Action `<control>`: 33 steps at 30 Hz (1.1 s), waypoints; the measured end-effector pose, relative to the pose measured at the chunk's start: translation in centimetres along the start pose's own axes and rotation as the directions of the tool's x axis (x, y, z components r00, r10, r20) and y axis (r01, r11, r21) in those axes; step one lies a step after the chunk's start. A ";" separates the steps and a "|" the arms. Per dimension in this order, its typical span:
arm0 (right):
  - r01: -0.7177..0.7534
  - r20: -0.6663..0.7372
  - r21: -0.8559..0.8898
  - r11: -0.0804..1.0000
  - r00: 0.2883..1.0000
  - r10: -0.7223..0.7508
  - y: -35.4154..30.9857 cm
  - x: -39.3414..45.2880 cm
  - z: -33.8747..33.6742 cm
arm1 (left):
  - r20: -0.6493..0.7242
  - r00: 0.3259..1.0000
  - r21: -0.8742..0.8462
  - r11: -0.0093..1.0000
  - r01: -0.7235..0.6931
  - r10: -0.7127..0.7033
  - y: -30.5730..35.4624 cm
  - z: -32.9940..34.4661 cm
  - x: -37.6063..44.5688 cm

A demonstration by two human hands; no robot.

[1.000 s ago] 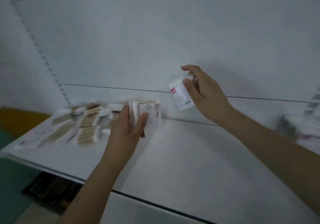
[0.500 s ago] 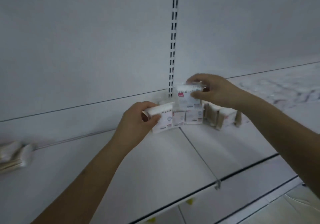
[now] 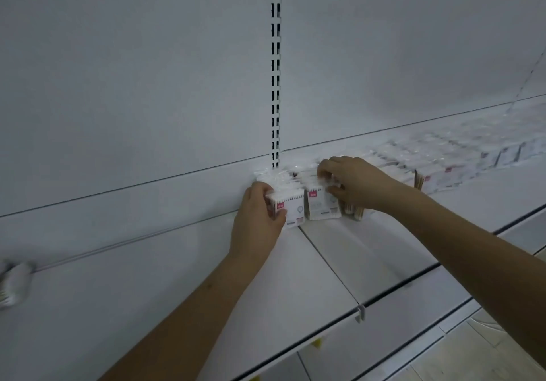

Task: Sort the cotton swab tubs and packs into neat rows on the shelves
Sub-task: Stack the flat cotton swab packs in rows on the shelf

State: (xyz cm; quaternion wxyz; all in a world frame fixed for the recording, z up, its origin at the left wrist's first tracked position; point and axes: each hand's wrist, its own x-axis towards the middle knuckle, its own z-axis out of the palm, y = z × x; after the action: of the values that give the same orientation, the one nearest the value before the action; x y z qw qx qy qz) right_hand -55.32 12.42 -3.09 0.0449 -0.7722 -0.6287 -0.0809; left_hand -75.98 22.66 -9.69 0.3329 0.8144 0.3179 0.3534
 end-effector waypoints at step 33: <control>0.621 -0.270 0.457 0.637 0.779 -0.566 -49.9 11.7 2.4 | -0.728 0.638 0.416 0.579 0.701 -0.250 -15.0 -35.4 -24.5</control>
State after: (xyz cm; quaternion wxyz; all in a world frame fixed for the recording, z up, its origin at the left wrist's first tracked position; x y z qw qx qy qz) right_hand -101.65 34.33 -4.94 0.2556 -0.4747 -0.8411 0.0438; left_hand -121.52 24.13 -11.41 -0.0146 0.5939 0.7288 0.3406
